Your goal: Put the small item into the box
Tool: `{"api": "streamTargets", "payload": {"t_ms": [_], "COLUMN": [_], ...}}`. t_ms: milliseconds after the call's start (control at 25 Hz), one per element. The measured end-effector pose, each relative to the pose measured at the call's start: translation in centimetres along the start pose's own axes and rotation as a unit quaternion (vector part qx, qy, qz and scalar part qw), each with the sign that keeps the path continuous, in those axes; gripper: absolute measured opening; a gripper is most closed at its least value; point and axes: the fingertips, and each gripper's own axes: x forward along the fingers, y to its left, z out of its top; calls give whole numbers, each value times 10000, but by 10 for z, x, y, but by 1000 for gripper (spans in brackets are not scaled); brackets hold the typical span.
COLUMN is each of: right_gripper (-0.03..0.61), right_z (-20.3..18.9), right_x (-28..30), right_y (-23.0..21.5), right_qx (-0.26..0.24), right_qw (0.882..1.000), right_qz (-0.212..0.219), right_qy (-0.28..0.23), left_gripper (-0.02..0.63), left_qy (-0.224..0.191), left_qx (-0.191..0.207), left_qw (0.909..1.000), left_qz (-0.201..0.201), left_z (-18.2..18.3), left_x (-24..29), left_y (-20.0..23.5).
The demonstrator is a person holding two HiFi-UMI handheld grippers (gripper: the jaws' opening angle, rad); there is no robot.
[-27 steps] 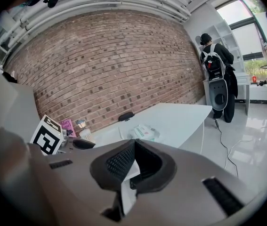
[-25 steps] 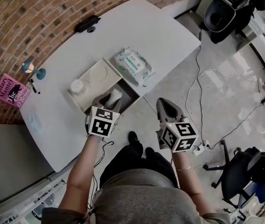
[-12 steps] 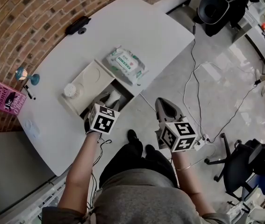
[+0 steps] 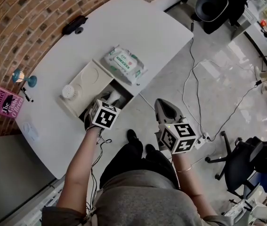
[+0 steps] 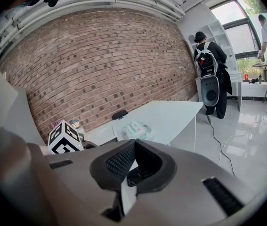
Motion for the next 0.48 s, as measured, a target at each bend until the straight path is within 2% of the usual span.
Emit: {"api": "streamTargets", "payload": {"t_ms": [200,480], "right_gripper": [6,6], "right_z": [-3,-4], "right_x": [0,3], "right_y": [-2,1], "right_qx": [41,24], "right_qw": [10000,10000], "right_qz": [-43,-6], "right_qy": [37,76], "left_gripper": [178,179], "left_qy": [142,102], "left_qx": [-5,-49], "left_qw": [9999,9999], "left_qz": [-84,-114], "left_z": [-4,-2], "left_x": [6,5], "left_y": [-1,-1]}}
